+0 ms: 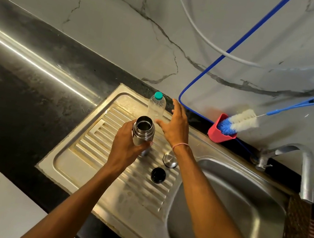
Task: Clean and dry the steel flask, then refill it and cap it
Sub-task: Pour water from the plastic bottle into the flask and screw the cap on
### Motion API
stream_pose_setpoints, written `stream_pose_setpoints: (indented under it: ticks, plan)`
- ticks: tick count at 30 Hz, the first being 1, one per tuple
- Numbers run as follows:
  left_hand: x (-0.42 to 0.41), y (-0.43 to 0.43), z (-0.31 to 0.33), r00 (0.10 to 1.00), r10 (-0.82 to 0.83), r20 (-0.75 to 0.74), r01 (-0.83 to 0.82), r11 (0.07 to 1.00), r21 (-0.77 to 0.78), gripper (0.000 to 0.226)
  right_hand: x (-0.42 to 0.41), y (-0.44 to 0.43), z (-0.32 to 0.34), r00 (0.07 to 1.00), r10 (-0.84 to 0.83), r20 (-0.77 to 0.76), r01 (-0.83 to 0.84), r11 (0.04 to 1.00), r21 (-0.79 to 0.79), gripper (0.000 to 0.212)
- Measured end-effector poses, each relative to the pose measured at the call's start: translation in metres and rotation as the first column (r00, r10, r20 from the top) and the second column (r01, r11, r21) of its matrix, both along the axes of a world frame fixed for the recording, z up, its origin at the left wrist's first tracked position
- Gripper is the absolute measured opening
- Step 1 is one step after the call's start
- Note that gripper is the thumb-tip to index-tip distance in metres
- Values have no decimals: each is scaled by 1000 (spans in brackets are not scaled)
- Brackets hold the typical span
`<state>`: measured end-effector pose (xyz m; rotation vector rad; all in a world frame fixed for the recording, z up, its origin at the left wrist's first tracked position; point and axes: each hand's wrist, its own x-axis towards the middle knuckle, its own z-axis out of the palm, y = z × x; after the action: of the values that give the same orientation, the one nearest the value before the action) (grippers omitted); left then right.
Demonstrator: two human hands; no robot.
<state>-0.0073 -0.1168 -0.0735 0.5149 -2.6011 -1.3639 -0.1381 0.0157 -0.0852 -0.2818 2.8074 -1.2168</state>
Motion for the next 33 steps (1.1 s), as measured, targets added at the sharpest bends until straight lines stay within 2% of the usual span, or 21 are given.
stream_pose_setpoints:
  ticks: [3, 5, 6, 8, 10, 12, 15, 17, 19, 21, 22, 24, 26, 28, 30, 32, 33]
  plan:
    - [0, -1, 0, 1000, -2, 19, 0, 995, 101, 79, 38, 23, 7, 991, -109, -78, 105, 993, -58, 49]
    - [0, 2, 1, 999, 12, 52, -22, 980, 197, 81, 76, 38, 7, 991, -50, -126, 54, 998, 29, 24]
    - [0, 3, 1, 997, 16, 69, -32, 969, 244, 80, 97, 45, 3, 988, 15, -152, 1, 995, 103, 21]
    - [-1, 5, -1, 996, 12, 85, -38, 947, 319, 77, 134, 55, -14, 971, 164, -173, -109, 951, 290, 28]
    - [-2, 7, -4, 996, 19, 82, -47, 934, 354, 74, 160, 60, -37, 965, 241, -101, -178, 889, 422, 45]
    - [-3, 10, -7, 996, 45, 71, -67, 936, 345, 70, 173, 61, -54, 970, 238, -50, -188, 863, 469, 52]
    - [-4, 11, -9, 997, 62, 54, -75, 951, 301, 67, 175, 63, -60, 977, 208, -50, -163, 876, 454, 51]
    - [-4, 11, -9, 997, 59, 47, -70, 955, 287, 66, 175, 68, -57, 989, 148, -31, -131, 942, 310, 54]
    - [-3, 10, -6, 997, 61, 42, -70, 959, 275, 66, 175, 77, -42, 997, 66, 27, -68, 996, 64, 57]
    - [3, 11, -3, 998, 54, 19, -57, 965, 255, 65, 178, 88, -16, 991, -19, 131, 54, 962, -267, 56]
    - [7, 13, 0, 999, 39, -6, -36, 971, 236, 65, 181, 95, -1, 975, -49, 216, 142, 887, -440, 54]
    - [17, 16, 4, 999, 6, -52, 4, 981, 193, 65, 186, 104, 29, 920, -31, 392, 320, 638, -700, 48]
    - [28, 26, 14, 994, -43, -98, 59, 985, 165, 68, 190, 119, 57, 879, 35, 476, 433, 360, -826, 47]
    - [39, 43, 27, 986, -95, -136, 116, 981, 155, 72, 193, 134, 83, 876, 82, 476, 459, 163, -873, 53]
    - [50, 65, 40, 975, -139, -175, 166, 975, 151, 74, 197, 147, 108, 906, 86, 415, 407, 93, -909, 55]
    - [60, 93, 54, 958, -196, -209, 228, 964, 139, 73, 201, 159, 132, 949, 36, 312, 306, 120, -945, 52]
    - [64, 107, 61, 947, -229, -226, 262, 956, 132, 70, 203, 164, 143, 966, 6, 257, 253, 162, -954, 52]
